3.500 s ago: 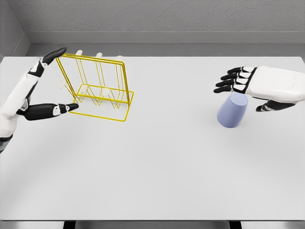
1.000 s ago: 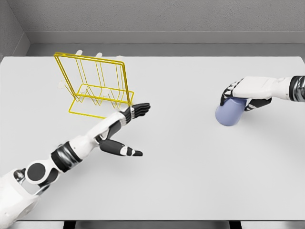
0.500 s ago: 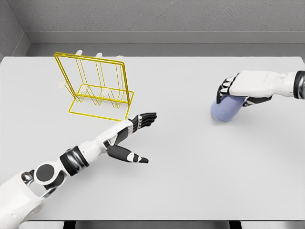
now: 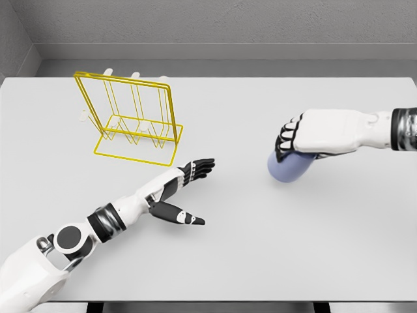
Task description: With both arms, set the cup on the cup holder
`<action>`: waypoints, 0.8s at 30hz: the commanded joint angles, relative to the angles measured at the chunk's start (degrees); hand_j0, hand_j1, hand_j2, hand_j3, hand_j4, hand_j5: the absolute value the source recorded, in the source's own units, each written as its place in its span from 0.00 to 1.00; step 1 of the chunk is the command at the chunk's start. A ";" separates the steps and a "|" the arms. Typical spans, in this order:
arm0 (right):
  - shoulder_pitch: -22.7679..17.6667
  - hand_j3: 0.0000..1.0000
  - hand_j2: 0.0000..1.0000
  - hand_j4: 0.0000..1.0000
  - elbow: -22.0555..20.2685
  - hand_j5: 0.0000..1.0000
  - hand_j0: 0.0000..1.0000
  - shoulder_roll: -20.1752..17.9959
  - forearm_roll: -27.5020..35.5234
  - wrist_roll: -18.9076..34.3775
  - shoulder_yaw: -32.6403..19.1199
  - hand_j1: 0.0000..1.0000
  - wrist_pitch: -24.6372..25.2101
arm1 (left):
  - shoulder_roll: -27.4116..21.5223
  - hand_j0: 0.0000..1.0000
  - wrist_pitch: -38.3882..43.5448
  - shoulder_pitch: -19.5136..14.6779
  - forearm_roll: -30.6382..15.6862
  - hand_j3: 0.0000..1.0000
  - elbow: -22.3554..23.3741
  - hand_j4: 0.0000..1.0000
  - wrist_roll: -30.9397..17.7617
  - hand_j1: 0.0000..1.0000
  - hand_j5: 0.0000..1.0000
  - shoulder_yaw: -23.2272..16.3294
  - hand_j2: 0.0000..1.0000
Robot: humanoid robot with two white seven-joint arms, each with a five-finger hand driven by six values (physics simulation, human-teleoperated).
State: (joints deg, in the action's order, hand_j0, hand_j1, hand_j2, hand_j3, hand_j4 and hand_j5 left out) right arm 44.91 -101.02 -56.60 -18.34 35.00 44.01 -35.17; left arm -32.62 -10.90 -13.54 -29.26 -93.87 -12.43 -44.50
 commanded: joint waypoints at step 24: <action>-1.58 0.96 0.96 0.96 0.03 0.96 0.96 7.91 -1.70 0.00 3.90 0.96 0.17 | 1.42 1.00 2.11 -0.35 -2.30 1.00 1.67 1.00 0.04 1.00 1.00 -0.06 1.00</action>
State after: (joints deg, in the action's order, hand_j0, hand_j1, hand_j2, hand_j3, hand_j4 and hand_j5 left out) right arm 43.33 -101.05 -48.82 -19.93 35.00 48.01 -35.17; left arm -31.39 -8.79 -13.89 -31.33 -92.56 -12.39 -44.57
